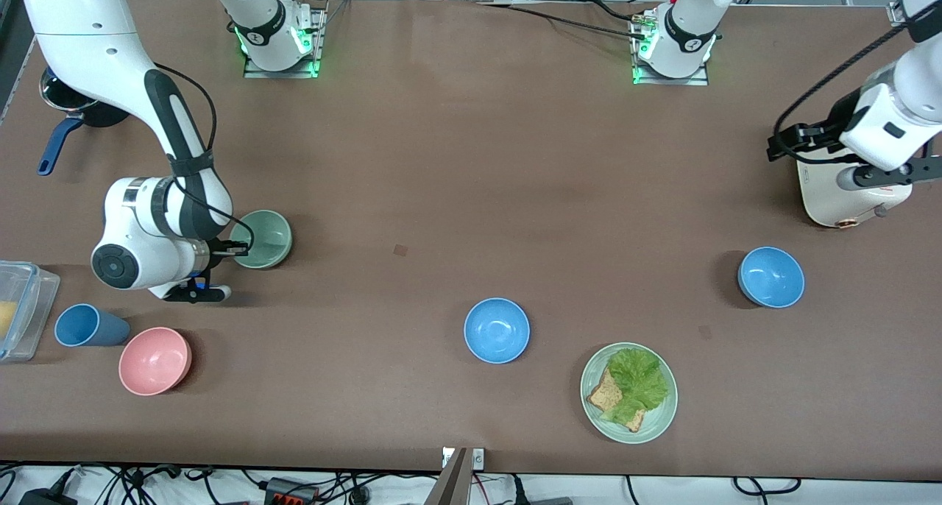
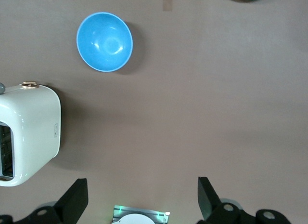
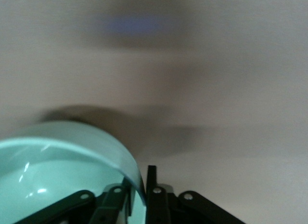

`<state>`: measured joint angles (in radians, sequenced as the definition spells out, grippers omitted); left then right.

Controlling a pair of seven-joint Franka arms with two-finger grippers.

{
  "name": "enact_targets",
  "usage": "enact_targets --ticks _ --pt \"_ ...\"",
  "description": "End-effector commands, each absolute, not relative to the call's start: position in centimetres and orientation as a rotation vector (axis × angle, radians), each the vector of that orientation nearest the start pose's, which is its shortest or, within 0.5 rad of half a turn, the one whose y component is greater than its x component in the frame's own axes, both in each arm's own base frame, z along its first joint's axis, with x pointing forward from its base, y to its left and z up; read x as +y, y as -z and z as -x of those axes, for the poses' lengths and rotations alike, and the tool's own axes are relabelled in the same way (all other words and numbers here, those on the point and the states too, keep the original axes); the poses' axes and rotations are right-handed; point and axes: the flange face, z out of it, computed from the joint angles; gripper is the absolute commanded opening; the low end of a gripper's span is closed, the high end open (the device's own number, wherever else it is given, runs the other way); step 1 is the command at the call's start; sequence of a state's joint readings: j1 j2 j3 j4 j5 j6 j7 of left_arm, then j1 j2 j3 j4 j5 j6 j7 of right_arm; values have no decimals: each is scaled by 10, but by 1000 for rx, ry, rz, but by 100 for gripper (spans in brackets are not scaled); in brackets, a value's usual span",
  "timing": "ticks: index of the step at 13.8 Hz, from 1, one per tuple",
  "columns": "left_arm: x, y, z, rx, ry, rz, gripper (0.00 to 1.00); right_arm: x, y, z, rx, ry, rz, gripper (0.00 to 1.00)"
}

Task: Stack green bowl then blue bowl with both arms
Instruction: 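Grasp the rim of the green bowl with the right gripper, then carry the green bowl toward the table middle while the left gripper reaches the blue bowl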

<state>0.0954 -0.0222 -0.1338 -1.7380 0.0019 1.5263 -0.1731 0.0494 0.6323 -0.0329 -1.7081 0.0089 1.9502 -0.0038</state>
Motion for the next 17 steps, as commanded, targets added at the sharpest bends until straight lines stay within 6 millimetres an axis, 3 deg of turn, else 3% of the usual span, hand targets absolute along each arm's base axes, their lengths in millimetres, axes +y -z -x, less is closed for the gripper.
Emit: enact_targets --ticks 1,4,6,7,11,12,15,17 --pt "-23 -565 -532 -201 -301 3077 100 41 -212 -630 -75 -586 3074 0" --pt "-27 -572 -535 -178 -278 3085 100 114 -240 -636 -88 -550 3001 0" --pt "-30 -572 -535 -187 -275 3084 100 191 -260 -629 -50 -535 3029 0" --pt "-27 -570 -537 -189 -280 3084 100 234 -266 -619 -60 -532 3043 0" --pt "-21 -544 -559 -60 -253 3109 100 346 -263 -573 -199 -528 3058 0" --pt "-14 -535 -566 -40 -249 3115 100 373 -260 -561 -125 -553 3036 0" --pt "22 -491 -584 -91 -236 3120 100 430 -248 -540 -6 -526 3027 0" --pt "41 -464 -593 -54 -214 3130 100 448 -231 -534 108 -472 3024 0"
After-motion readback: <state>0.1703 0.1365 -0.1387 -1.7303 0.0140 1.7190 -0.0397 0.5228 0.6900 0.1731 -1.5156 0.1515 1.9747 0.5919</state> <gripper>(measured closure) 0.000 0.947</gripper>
